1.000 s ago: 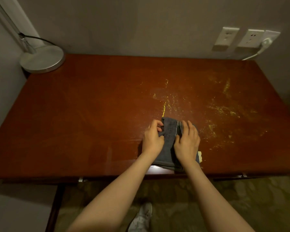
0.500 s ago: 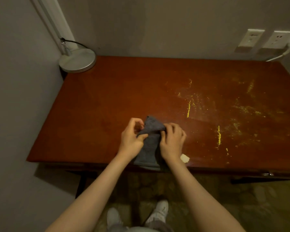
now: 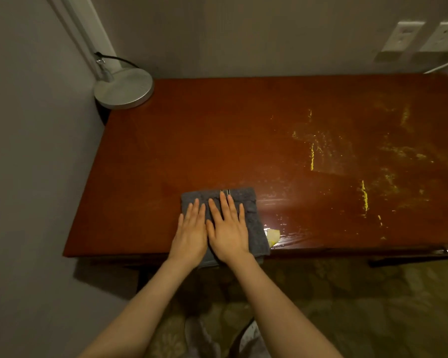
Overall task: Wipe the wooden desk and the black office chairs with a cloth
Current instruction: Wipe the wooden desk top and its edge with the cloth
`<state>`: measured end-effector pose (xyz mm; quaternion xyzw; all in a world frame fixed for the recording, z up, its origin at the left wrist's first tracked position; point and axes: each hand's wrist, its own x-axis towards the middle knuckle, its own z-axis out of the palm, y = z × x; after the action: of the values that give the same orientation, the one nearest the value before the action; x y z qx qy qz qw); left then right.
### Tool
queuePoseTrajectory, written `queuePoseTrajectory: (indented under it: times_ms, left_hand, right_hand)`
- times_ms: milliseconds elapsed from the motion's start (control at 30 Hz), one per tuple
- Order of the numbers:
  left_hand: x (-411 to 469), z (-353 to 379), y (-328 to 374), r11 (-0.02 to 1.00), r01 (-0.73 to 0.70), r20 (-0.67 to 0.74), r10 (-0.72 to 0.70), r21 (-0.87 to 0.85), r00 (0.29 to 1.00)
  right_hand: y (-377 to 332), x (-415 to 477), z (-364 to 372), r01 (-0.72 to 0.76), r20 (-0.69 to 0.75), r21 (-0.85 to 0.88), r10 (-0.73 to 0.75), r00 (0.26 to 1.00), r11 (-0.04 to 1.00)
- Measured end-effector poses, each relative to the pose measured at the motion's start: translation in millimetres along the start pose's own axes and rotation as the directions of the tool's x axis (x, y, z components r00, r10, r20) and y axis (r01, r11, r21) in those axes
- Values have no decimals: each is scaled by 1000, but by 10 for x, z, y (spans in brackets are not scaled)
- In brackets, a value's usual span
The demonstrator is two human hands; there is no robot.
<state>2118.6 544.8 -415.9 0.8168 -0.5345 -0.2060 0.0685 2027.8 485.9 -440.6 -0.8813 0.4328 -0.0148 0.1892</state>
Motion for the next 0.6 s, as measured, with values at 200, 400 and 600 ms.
queuePoseTrajectory:
  times_ms: [200, 400, 600]
  left_hand:
    - [99, 235, 357, 995, 54, 29, -57, 81, 998]
    - [310, 401, 940, 996, 22, 43, -26, 87, 999]
    - [657, 640, 1870, 990, -137, 94, 133, 42, 987]
  right_hand:
    - [382, -24, -137, 34, 36, -44, -32, 999, 998]
    - [971, -60, -340, -13, 14, -46, 14, 1000, 999]
    - [1908, -187, -646, -200, -63, -104, 194, 979, 974]
